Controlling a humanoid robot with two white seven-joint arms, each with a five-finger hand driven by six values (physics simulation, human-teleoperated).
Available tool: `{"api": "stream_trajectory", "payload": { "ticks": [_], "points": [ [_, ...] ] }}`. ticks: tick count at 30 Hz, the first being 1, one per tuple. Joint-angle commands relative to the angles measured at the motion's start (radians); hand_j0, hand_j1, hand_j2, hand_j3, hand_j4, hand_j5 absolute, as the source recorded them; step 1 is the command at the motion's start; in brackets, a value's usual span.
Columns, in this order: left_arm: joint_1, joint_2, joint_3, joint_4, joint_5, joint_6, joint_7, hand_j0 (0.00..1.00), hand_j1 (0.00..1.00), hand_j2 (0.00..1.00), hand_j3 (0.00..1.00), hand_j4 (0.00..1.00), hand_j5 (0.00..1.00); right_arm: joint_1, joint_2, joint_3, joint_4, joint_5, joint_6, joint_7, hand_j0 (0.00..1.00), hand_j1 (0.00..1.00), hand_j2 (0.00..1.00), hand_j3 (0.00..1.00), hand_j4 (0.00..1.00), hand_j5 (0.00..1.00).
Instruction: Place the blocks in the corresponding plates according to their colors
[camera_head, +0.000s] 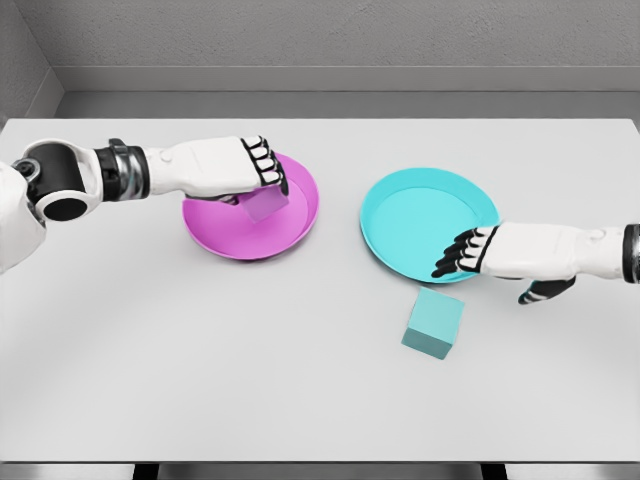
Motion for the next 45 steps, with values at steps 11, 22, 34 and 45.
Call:
{"api": "stream_trajectory", "payload": {
  "ticks": [11, 22, 34, 45],
  "points": [
    [-0.012, -0.048, -0.006, 0.071, -0.05, 0.004, 0.001, 0.95, 0.95, 0.95, 0.95, 0.95, 0.95, 0.005, 0.06, 0.035, -0.04, -0.006, 0.003, 0.0, 1.0, 1.0, 1.0, 1.0, 1.0, 1.0],
    [-0.011, -0.025, 0.0, 0.03, -0.038, 0.004, 0.004, 1.0, 1.0, 1.0, 1.0, 1.0, 1.0, 0.003, 0.08, 0.101, -0.037, -0.004, 0.003, 0.0, 1.0, 1.0, 1.0, 1.0, 1.0, 1.0],
    [0.009, 0.256, 0.005, -0.171, 0.166, 0.004, 0.006, 1.0, 1.0, 1.0, 1.0, 1.0, 1.0, 0.0, 0.099, 0.156, -0.021, 0.002, 0.003, 0.0, 1.0, 1.0, 1.0, 1.0, 1.0, 1.0],
    [0.198, 0.474, 0.146, -0.257, 0.262, 0.004, 0.009, 1.0, 1.0, 1.0, 1.0, 1.0, 1.0, -0.008, 0.099, 0.155, -0.018, 0.007, 0.003, 0.0, 0.53, 0.53, 0.53, 0.53, 0.53, 0.53]
  ]
}}
